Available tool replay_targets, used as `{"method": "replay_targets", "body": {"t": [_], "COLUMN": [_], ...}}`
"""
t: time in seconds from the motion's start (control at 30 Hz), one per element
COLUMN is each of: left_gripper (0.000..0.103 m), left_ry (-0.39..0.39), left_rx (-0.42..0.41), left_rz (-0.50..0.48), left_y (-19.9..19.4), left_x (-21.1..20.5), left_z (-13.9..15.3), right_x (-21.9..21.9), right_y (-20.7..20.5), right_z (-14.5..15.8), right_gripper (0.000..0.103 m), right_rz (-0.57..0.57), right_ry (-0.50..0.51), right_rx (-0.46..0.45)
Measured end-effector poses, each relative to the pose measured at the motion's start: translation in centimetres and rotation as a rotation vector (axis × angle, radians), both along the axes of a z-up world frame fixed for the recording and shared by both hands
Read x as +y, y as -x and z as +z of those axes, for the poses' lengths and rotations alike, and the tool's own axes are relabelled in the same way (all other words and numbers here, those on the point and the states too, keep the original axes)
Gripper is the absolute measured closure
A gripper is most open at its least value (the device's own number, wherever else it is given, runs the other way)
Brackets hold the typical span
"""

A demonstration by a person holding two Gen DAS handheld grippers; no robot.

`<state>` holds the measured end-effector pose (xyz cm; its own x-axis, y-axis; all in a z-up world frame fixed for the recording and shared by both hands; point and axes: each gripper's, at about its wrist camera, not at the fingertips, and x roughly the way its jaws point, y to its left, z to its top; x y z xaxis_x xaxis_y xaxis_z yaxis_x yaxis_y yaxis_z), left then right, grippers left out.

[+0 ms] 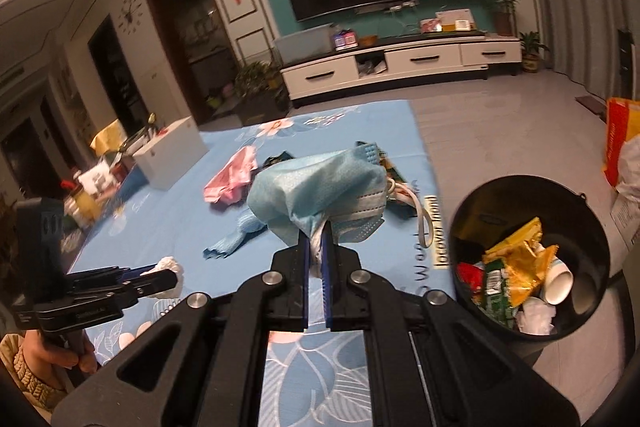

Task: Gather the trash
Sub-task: 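Carry the tissue and blue mask over the black bin with both tools, then open both grippers to drop the tissue and mask into the bin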

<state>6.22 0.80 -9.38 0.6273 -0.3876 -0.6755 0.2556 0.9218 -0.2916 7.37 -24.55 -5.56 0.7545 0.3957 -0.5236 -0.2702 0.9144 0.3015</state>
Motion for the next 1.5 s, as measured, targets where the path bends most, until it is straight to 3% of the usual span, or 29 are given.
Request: {"method": "replay_targets", "body": {"t": [0.5, 0.87, 1.23, 1.5], "left_gripper": [0.075, 0.075, 0.074, 0.074], "left_ry": [-0.057, -0.022, -0.009, -0.077], "left_rx": [-0.063, -0.093, -0.060, -0.028], "left_rz": [-0.181, -0.341, -0.444, -0.476], "left_y": [-2.0, -5.0, -9.2, -10.8], "left_x": [-8.4, -16.4, -24.0, -27.6], "left_z": [3.0, 3.8, 1.5, -1.4], "right_x": [-7.8, -13.5, -15.9, -17.1], "right_y": [1.4, 2.2, 1.2, 0.4], "right_z": [-1.2, -3.2, -6.3, -8.2], "right_gripper": [0.097, 0.097, 0.097, 0.097], "right_rz": [-0.180, -0.335, -0.381, -0.414], "right_ry": [-0.079, -0.114, -0.129, -0.122], "right_rx": [-0.010, 0.014, 0.080, 0.125]}}
